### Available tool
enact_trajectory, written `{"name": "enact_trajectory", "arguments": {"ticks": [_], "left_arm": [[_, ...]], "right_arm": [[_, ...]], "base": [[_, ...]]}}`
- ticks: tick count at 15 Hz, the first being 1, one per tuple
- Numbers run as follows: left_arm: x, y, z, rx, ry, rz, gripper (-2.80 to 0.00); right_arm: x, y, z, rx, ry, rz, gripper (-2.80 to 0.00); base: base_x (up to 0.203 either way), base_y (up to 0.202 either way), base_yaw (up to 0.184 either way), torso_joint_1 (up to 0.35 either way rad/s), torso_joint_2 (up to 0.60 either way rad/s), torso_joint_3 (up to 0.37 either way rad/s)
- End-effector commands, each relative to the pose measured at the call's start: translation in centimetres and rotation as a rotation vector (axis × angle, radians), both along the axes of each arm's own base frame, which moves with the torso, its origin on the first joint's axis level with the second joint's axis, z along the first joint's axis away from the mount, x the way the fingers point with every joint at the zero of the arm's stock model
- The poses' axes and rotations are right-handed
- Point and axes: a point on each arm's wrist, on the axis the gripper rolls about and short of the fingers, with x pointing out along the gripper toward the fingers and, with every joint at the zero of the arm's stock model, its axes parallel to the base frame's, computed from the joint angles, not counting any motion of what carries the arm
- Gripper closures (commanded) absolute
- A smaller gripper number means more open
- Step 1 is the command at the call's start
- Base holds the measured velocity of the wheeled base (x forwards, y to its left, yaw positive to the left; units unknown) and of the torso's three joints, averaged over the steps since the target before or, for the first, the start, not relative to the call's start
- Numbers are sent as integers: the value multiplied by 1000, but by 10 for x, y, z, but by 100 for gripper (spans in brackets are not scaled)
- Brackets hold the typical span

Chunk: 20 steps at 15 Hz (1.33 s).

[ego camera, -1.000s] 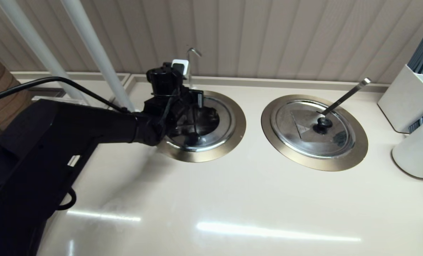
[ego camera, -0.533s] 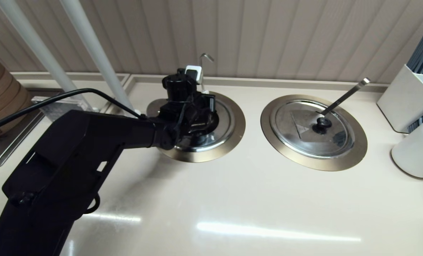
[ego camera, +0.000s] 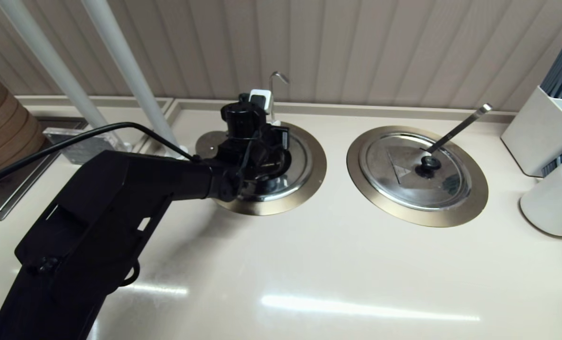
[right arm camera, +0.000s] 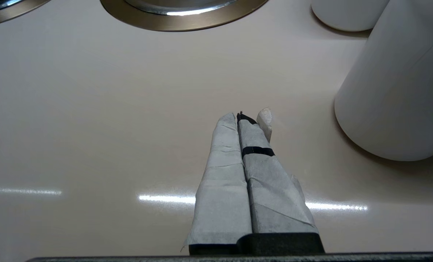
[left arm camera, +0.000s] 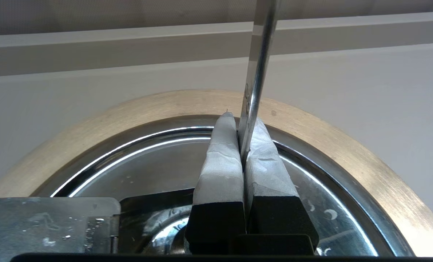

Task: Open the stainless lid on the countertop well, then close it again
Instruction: Stir with a spoon

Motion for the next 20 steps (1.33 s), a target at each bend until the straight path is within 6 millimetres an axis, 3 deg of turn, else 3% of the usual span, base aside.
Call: {"name": "enact_trajectory", "arguments": {"ticks": [1,20], "left_arm": [[2,-5,-10,10,16,-6,0],[4,-8,-7,-29,8,3,0]], "right_arm": [[0,0,-1,1,4,0,0],[0,0,-1,1,4,0,0]], "base": [[0,0,0,0,0,0],[0,0,0,0,0,0]]}}
